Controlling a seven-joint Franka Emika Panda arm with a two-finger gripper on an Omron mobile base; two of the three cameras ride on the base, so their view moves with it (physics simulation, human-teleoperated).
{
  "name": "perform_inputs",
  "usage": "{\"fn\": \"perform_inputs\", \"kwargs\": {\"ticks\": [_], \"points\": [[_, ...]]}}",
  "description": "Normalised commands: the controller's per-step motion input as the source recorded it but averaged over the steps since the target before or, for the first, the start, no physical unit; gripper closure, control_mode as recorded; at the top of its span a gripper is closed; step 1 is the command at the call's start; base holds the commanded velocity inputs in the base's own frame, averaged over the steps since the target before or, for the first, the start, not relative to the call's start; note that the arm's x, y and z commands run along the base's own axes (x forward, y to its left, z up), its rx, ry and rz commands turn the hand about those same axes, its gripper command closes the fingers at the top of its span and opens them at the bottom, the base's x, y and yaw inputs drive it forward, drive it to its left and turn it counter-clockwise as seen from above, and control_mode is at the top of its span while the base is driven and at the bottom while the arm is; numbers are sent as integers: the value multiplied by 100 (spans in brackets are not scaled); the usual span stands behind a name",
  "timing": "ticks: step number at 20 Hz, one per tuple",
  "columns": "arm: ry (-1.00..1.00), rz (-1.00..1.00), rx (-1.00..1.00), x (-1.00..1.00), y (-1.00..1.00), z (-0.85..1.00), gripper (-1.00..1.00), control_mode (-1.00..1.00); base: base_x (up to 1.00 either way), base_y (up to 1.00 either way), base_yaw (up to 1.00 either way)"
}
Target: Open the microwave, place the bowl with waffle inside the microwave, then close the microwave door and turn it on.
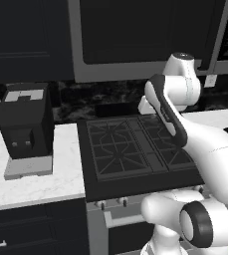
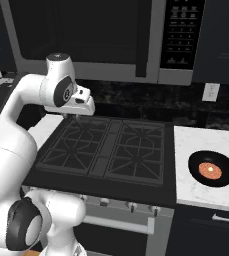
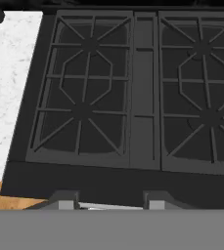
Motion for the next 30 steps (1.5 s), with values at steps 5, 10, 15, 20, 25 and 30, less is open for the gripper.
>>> {"fn": "perform_inputs", "kwargs": {"ticks": [5, 10, 15, 20, 25, 30], "points": [[1, 0, 0, -33, -5, -1, -100, -100, 0, 0, 0], [8, -10, 0, -29, -44, -8, -100, -100, 0, 0, 0], [3, -11, 1, -13, -65, -1, -100, -100, 0, 0, 0], [-16, -1, 0, -23, -51, 20, -100, -100, 0, 0, 0], [-11, 0, 0, -5, -37, 66, -100, -100, 0, 0, 0], [-4, 1, 0, 0, -38, 84, -100, -100, 0, 0, 0]]}}
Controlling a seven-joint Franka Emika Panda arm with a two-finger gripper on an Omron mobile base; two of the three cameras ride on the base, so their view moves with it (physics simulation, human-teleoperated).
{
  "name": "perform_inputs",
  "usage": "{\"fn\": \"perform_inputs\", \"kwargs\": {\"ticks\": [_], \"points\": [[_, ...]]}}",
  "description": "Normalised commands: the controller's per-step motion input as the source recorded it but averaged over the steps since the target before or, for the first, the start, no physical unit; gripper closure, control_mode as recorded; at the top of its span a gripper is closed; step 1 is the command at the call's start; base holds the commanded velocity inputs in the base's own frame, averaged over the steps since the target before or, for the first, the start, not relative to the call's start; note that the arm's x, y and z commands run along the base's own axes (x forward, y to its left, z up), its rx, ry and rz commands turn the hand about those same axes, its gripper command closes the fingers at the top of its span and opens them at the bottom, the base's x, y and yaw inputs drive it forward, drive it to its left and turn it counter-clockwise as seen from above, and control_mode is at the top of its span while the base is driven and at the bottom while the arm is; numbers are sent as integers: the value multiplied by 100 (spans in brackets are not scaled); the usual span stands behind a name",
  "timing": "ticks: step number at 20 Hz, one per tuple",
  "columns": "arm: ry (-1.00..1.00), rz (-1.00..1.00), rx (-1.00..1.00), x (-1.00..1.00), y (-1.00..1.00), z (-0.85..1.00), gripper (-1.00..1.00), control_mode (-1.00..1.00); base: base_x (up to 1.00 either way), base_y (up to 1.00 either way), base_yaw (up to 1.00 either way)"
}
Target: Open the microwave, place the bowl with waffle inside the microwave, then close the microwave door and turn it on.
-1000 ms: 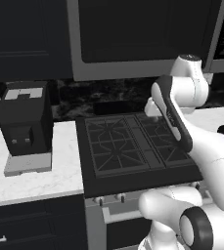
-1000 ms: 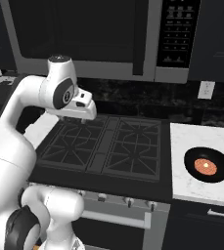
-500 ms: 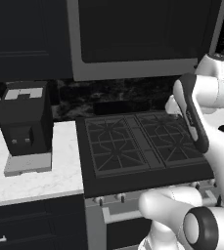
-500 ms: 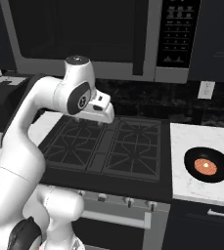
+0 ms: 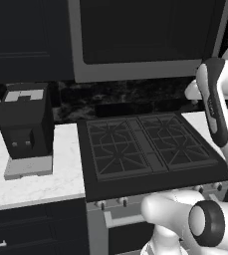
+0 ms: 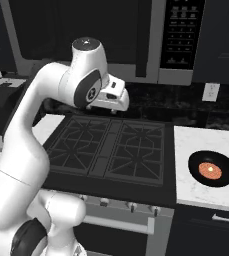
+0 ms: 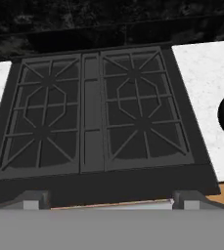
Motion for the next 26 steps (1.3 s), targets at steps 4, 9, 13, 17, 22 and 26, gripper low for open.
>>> {"fn": "perform_inputs", "kwargs": {"ticks": [4, 9, 13, 17, 22, 26], "points": [[-34, 0, 0, 0, -44, 66, -100, -100, 0, 0, 0], [-39, 0, 0, 4, -23, 70, -100, -100, 0, 0, 0], [-3, 0, 4, 29, -20, 66, -100, -100, 0, 0, 0], [3, 0, 4, 28, -33, 43, -100, -100, 0, 0, 0], [-9, 0, 0, 49, -23, 6, -100, -100, 0, 0, 0], [-22, 0, 0, 54, -11, 0, -100, -100, 0, 0, 0]]}}
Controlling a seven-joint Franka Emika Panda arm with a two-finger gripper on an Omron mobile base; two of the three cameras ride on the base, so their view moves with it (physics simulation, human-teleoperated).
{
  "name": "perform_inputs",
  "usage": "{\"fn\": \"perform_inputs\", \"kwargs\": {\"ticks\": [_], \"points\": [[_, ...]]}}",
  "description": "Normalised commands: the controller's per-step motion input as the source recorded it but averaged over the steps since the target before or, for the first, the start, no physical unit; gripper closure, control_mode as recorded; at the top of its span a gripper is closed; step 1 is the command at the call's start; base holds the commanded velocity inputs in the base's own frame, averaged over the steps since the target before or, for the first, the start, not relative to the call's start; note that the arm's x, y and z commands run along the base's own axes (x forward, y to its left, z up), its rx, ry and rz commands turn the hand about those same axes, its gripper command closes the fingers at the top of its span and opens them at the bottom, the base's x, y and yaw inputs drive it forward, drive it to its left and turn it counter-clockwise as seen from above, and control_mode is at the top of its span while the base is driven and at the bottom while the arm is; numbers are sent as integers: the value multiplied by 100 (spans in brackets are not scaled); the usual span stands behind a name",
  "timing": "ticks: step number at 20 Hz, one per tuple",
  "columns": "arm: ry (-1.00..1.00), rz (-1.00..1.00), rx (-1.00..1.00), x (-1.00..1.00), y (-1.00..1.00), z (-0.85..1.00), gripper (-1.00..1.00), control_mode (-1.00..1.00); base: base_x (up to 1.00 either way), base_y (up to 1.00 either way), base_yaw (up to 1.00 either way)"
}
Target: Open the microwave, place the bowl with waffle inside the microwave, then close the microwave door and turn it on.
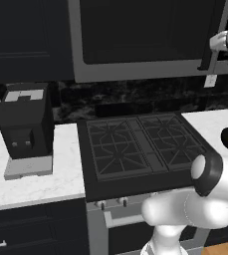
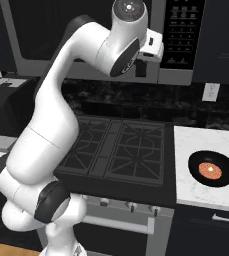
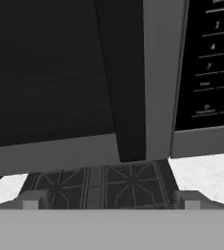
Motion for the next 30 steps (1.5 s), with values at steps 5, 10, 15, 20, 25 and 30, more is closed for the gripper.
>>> {"fn": "perform_inputs", "kwargs": {"ticks": [5, 10, 15, 20, 25, 30], "points": [[-4, 2, 0, 53, -8, 0, -100, -100, 0, 0, 0], [0, 0, 0, 57, 0, 0, -100, -100, 0, 0, 0], [0, 0, 0, 64, -21, 0, -100, -100, 0, 0, 0], [-6, 0, 0, 50, -2, -12, -100, -100, 0, 0, 0], [-13, 0, -4, 43, 16, -27, 100, -100, 0, 0, 0], [-5, 0, -5, 10, 47, -13, 100, -100, 0, 0, 0]]}}
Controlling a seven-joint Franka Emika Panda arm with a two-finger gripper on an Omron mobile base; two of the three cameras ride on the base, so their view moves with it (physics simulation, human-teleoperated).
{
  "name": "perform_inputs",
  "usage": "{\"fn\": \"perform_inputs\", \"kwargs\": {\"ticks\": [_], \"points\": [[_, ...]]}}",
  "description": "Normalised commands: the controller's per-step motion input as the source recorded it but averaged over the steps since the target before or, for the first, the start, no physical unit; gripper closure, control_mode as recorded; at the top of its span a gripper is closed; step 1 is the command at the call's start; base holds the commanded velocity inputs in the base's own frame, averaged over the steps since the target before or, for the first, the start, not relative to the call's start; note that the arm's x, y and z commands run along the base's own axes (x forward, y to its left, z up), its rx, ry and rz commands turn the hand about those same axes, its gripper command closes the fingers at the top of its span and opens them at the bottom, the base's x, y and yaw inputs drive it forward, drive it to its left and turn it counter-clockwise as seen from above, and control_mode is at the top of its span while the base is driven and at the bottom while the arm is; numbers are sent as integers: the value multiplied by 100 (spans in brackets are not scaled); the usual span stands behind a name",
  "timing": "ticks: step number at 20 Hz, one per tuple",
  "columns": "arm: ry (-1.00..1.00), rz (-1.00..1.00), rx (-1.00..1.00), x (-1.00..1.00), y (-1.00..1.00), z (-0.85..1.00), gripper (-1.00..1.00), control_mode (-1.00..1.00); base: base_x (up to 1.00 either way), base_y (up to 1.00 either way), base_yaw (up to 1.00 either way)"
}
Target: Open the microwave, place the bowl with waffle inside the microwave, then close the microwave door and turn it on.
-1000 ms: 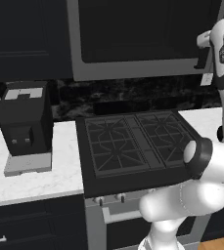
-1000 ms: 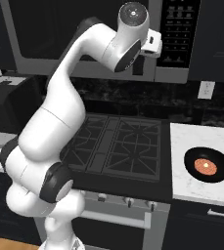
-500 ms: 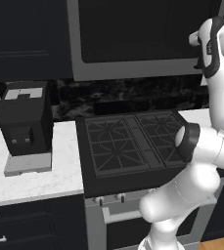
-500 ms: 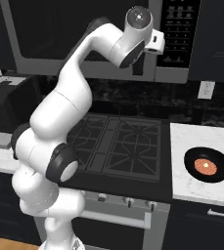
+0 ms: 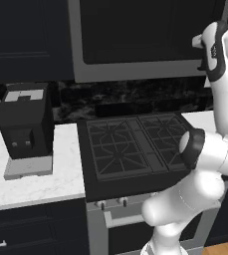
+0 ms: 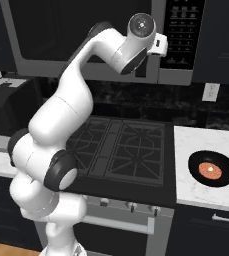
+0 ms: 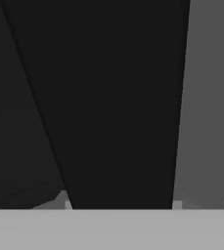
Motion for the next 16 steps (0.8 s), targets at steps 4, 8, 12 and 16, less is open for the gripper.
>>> {"fn": "perform_inputs", "kwargs": {"ticks": [4, 8, 12, 16], "points": [[-1, 0, -8, -38, 100, 0, 100, -100, 0, 0, 0], [-5, 0, -10, -79, 100, 0, 100, -100, 0, 0, 0], [-18, 0, -13, -100, 100, 0, 100, -100, 0, 0, 0], [-16, 0, -16, -94, 100, 0, 100, -100, 0, 0, 0]]}}
